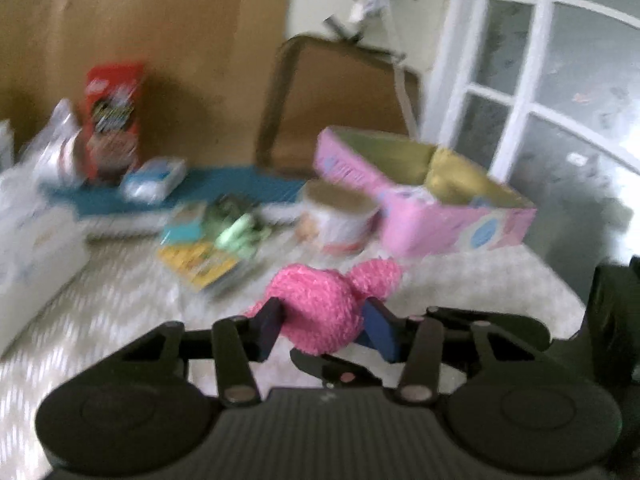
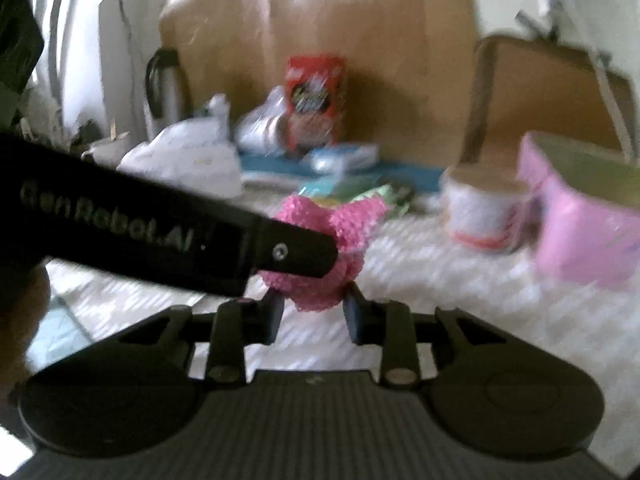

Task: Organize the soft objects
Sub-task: 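Lower the pink plush into the pink tin and release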

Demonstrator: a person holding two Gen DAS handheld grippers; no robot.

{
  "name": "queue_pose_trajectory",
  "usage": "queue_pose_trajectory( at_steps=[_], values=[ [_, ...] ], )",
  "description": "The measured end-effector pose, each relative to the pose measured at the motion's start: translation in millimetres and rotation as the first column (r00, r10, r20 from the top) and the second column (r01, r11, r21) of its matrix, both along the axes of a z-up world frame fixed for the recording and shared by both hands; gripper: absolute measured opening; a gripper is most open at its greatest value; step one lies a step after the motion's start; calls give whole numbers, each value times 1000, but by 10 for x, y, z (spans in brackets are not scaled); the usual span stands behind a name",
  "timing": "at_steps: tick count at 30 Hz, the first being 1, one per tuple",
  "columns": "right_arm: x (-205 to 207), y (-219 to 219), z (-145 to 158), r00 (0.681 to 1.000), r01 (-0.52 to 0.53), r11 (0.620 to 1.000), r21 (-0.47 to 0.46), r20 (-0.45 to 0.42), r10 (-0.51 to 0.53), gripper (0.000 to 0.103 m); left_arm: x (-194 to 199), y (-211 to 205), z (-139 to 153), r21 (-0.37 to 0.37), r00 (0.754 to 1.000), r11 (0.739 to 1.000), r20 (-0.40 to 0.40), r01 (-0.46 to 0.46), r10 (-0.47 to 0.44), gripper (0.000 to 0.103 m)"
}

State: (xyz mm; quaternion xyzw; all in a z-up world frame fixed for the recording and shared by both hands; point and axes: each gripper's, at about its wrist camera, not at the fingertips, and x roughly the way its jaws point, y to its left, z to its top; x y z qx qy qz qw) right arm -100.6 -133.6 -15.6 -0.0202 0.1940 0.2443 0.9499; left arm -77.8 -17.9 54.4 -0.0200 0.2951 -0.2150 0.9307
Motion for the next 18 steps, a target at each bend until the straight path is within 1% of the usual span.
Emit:
queue_pose_trajectory(
  at_steps=[3, 4, 6, 11, 14, 15, 16, 17, 18],
  values=[
    [38, -262, 85, 993, 93, 996, 19, 76, -94, 34, 69, -224, 159, -36, 994, 994, 55, 99, -97, 44],
    [75, -363, 109, 989, 120, 992, 36, 86, -122, 33, 117, -332, 210, -46, 988, 989, 73, 139, -135, 44],
    [159, -587, 162, 979, 173, 982, 74, 98, -180, 33, 238, -548, 292, -57, 979, 981, 89, 188, -182, 44],
    [420, -1057, 268, 937, 305, 947, 99, 148, -317, 33, 659, -1054, 395, -93, 964, 961, 79, 261, -254, 44],
    [634, -1338, 276, 901, 401, 911, 92, 141, -411, 35, 949, -1375, 385, -117, 961, 954, 39, 275, -272, 45],
    [725, -1432, 270, 886, 437, 896, 78, 132, -444, 39, 1053, -1492, 363, -108, 966, 959, 30, 260, -259, 52],
    [849, -1525, 240, 867, 484, 874, 39, 117, -485, 53, 1137, -1551, 331, -93, 972, 967, 24, 236, -235, 58],
    [922, -1614, 200, 837, 538, 843, 13, 111, -536, 61, 1220, -1615, 296, -74, 980, 977, 17, 199, -198, 58],
    [975, -1701, 166, 811, 578, 816, -1, 105, -575, 67, 1266, -1661, 265, -59, 984, 982, 10, 180, -179, 58]
  ],
)
